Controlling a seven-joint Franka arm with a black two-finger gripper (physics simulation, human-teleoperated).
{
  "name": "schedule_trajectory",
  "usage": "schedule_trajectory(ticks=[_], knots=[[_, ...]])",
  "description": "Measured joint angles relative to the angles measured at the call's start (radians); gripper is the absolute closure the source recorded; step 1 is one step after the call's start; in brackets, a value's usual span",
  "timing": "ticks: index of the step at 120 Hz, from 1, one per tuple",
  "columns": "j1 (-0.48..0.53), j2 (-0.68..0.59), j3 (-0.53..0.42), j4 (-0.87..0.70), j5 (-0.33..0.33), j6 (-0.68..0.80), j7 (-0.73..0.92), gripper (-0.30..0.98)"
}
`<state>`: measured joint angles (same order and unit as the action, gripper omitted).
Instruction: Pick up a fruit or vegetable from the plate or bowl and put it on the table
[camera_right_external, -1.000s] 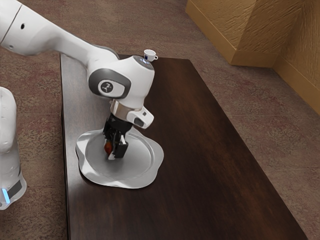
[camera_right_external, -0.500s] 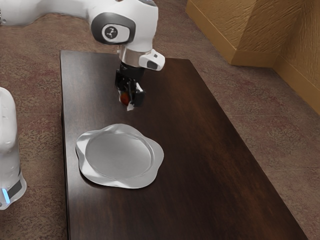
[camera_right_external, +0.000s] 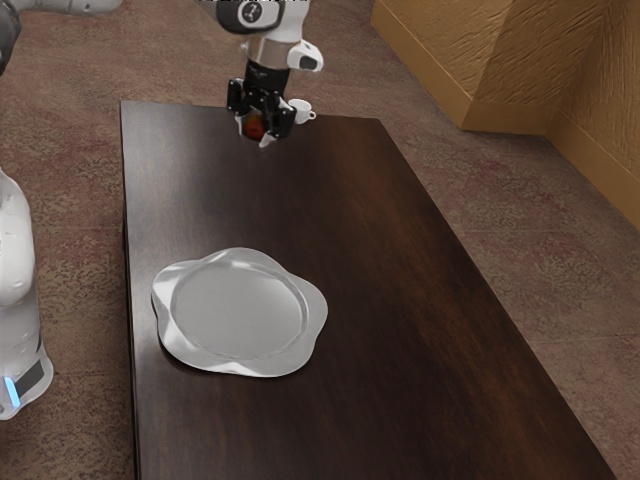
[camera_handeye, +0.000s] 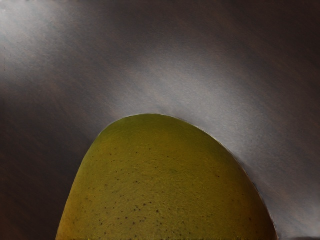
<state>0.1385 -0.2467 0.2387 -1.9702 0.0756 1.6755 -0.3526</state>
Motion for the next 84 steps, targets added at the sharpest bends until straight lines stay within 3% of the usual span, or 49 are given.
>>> schedule_trajectory(ticks=[22,47,84], knots=[[0.001,0.104,0.028,0.046,0.0,0.026,0.01,0.42],[0.005,0.115,0.032,0.049,-0.002,0.043,0.026,0.11],[0.007,0.134,0.031,0.099,-0.003,0.025,0.049,0.02]])
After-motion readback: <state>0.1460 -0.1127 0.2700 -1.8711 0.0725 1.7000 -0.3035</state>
